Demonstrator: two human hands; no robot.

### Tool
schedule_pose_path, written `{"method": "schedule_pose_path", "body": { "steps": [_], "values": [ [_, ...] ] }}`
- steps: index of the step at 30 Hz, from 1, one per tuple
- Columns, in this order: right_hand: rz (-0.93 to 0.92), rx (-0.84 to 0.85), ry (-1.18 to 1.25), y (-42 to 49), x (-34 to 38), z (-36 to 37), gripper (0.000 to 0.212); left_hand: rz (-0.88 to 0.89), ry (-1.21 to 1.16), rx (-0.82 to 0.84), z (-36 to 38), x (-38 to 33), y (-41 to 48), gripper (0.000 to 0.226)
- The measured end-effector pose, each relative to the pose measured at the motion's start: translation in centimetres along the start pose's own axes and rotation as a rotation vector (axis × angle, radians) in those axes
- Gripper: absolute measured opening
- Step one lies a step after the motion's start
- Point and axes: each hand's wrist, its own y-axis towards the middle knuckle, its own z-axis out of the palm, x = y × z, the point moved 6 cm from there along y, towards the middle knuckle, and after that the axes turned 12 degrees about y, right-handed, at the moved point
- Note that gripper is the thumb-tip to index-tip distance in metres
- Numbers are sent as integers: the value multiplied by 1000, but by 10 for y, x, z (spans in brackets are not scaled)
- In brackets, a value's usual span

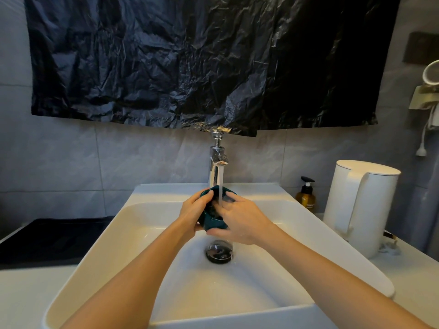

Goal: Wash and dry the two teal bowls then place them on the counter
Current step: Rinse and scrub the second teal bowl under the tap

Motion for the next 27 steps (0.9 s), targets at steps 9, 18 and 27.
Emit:
{"method": "schedule_pose_path", "body": {
  "steps": [9,18,27],
  "values": [
    [-50,42,41,3,7,1,61,51,27,-56,-7,-8,-1,20],
    [246,-17,646,-10,-4,-6,17,207,151,-306,-23,-13,6,24],
    [798,-33,1361,8,-25,27,72,224,244,-294,-19,-13,6,29]
  ]
}}
